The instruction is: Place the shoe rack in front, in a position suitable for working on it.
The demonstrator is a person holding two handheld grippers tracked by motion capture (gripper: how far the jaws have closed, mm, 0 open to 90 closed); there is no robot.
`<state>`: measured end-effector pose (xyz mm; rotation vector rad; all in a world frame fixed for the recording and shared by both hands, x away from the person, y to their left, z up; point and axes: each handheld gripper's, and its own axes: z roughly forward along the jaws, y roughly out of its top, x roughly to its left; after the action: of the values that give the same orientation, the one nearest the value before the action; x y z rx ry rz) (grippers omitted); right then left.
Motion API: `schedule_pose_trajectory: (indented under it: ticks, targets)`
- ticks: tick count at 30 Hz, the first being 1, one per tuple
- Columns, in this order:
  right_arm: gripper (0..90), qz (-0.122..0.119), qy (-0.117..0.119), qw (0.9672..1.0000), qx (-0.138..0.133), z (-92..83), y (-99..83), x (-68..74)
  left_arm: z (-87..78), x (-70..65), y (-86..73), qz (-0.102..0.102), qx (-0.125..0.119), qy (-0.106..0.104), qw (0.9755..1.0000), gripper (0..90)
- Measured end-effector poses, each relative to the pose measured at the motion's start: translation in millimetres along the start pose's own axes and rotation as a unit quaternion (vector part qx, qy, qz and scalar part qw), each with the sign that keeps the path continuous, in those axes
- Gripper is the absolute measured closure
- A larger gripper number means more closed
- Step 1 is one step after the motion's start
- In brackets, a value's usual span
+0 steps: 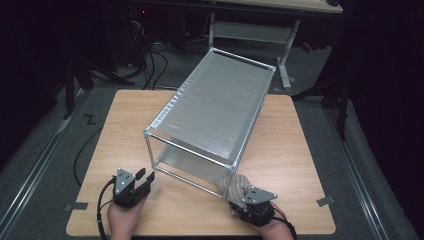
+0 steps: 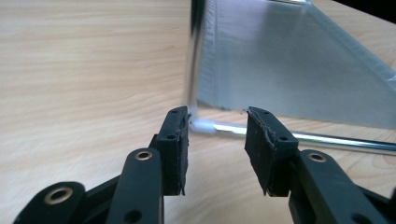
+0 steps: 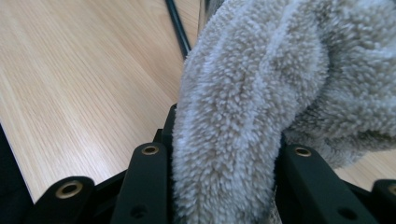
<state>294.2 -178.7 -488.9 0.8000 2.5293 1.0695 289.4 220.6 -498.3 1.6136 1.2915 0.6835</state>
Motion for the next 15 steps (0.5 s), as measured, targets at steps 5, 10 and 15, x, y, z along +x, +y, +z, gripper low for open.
schedule_pose_trajectory:
  ticks: [5,10,15]
  targets:
    - [65.6,-0.019,0.022,0.9996,-0.002,13.7,12.4,5.0,-13.8,-0.8,-5.7,0.01,-0.002,0.002,1.0,58.3]
    - [65.6,-0.03,0.04,0.9987,-0.004,23.4,21.2,9.6,-22.5,-10.9,-10.0,0.032,-0.006,-0.015,0.9993,58.1]
    - [65.4,-0.041,0.058,0.9975,-0.008,35.3,31.5,19.2,-25.5,-25.3,-14.2,0.047,0.001,-0.038,0.9982,57.6]
